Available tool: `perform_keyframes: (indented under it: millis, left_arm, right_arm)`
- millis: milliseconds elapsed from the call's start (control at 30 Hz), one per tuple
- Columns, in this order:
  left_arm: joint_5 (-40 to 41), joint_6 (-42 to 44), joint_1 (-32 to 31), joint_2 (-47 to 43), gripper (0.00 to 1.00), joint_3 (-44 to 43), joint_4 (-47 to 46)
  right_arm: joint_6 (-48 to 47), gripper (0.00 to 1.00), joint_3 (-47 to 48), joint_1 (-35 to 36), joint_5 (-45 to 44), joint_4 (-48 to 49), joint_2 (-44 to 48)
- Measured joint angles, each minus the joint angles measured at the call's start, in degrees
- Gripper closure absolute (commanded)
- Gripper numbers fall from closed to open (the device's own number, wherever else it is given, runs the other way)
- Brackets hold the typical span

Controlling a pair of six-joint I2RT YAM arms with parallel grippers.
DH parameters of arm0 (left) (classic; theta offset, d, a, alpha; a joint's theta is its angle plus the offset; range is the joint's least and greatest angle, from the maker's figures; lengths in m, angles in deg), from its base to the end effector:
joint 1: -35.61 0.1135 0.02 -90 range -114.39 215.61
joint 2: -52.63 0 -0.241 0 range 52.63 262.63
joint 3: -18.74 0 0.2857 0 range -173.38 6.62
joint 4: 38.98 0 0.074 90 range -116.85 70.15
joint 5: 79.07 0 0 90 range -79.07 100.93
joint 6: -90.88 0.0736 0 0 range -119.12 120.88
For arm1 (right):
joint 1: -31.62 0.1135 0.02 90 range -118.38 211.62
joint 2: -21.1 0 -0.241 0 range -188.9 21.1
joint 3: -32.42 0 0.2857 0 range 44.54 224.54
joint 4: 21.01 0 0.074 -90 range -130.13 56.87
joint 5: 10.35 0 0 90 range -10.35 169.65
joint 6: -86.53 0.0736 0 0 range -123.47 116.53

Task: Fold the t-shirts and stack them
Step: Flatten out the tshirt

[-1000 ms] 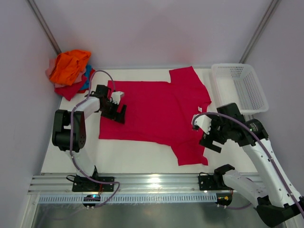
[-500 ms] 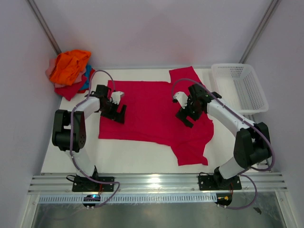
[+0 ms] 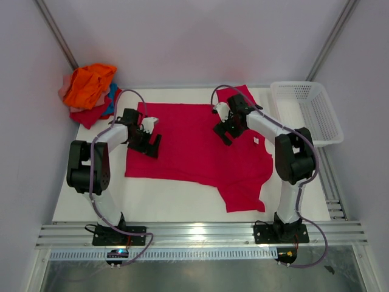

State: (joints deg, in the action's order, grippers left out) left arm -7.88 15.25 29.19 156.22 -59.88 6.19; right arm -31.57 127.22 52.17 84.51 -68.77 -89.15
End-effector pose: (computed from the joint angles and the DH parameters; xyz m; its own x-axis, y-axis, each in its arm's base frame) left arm 0.3794 -0.0666 0.0920 -0.8521 0.3323 -0.4044 0.4399 0.8733 -0.2095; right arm 0.4147 0.1621 0.1320 -0.5558 -0.7096 -0.4332 -0.7338 0.6636 -0.1456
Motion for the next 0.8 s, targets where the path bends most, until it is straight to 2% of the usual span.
perform_keyframes:
  millis: [500, 800]
  left_arm:
    - [8.02, 2.80, 0.04, 0.02, 0.01, 0.00, 1.07]
    - [10.47, 4.09, 0.04, 0.20, 0.01, 0.00, 1.97]
  right_arm:
    - [6.25, 0.01, 17.35, 0.00, -5.18, -0.31, -13.51]
    - [7.17, 0.01, 22.91, 0.00, -7.32, -2.84, -19.52]
